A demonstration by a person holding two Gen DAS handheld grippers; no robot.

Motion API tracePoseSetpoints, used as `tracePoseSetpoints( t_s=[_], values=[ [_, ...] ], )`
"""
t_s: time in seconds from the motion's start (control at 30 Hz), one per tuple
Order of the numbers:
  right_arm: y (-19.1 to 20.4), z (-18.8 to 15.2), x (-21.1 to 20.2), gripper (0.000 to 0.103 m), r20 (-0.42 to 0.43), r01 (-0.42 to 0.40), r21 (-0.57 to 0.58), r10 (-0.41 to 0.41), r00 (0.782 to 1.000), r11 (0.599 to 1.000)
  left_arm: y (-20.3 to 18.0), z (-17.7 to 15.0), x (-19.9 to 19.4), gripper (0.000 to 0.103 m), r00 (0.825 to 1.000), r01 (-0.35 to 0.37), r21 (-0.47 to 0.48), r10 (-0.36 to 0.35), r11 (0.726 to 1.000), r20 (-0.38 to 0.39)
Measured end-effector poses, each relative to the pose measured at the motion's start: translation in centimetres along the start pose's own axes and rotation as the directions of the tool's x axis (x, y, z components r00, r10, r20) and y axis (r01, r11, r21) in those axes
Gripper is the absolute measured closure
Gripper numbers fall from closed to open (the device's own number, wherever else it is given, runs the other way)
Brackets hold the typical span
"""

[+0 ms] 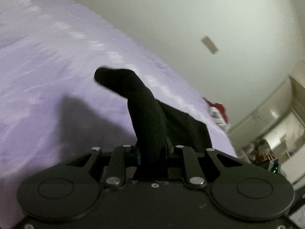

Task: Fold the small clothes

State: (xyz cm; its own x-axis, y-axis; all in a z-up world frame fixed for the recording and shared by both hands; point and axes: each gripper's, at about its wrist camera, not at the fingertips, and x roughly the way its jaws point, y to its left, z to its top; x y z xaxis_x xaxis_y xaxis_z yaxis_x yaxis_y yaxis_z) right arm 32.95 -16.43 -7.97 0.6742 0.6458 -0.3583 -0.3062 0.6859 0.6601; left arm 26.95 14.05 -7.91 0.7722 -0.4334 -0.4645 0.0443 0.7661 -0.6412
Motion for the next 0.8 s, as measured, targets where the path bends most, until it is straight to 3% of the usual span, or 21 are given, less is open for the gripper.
tracePoseSetpoints(
  t_s=[0.07,0.1,0.13,0.17,0.2,0.23,0.33,0.4,0.57,0.67,0.8],
  values=[
    [0.3,-0.9,2.8,0.084,-0.043,0.008,0.004,-0.008,0.999,1.0,3.7,-1.5,0.6,0.078,0.997,-0.07,-0.072,0.067,0.995,-0.043],
    [0.1,-1.6,4.3,0.082,-0.069,0.029,0.002,-0.028,0.997,1.0,5.3,-2.7,1.1,0.07,0.99,-0.126,-0.097,0.12,0.987,-0.068],
    [-0.3,-2.5,5.8,0.081,-0.103,0.069,-0.008,-0.069,0.992,0.998,6.8,-4.1,1.6,0.067,0.979,-0.186,-0.106,0.175,0.977,-0.101],
    [-0.9,-3.5,7.2,0.072,-0.14,0.137,-0.023,-0.139,0.98,0.99,7.8,-5.5,1.9,0.066,0.971,-0.216,-0.097,0.203,0.972,-0.126],
    [-1.4,-4.3,8.1,0.06,-0.177,0.206,-0.046,-0.211,0.961,0.977,8.5,-6.5,1.3,0.061,0.978,-0.187,-0.105,0.176,0.977,-0.108],
    [-2.0,-5.2,8.7,0.061,-0.196,0.244,-0.078,-0.255,0.947,0.967,8.9,-7.4,0.5,0.06,0.987,-0.148,-0.12,0.139,0.982,-0.081],
    [-3.0,-5.9,6.8,0.052,-0.17,0.167,-0.062,-0.176,0.97,0.984,9.4,-8.7,-1.2,0.058,0.994,-0.091,-0.183,0.078,0.979,-0.075],
    [-3.6,-5.8,5.4,0.046,-0.203,0.125,-0.025,-0.128,0.971,0.992,9.4,-10.0,-1.9,0.058,0.996,-0.067,-0.239,0.05,0.969,-0.074],
    [-4.2,-7.4,1.3,0.045,-0.261,0.075,0.003,-0.072,0.963,0.997,8.0,-12.6,-3.2,0.057,0.995,-0.035,-0.346,0.001,0.938,-0.1],
    [-3.9,-9.9,0.0,0.044,-0.29,0.037,0.032,-0.026,0.957,0.999,7.1,-13.7,-3.1,0.057,0.992,-0.053,-0.35,0.01,0.935,-0.125],
    [-3.2,-11.6,0.1,0.044,-0.267,0.078,0.032,-0.067,0.961,0.996,5.6,-13.6,-2.6,0.064,0.987,-0.091,-0.292,0.046,0.952,-0.157]
  ],
)
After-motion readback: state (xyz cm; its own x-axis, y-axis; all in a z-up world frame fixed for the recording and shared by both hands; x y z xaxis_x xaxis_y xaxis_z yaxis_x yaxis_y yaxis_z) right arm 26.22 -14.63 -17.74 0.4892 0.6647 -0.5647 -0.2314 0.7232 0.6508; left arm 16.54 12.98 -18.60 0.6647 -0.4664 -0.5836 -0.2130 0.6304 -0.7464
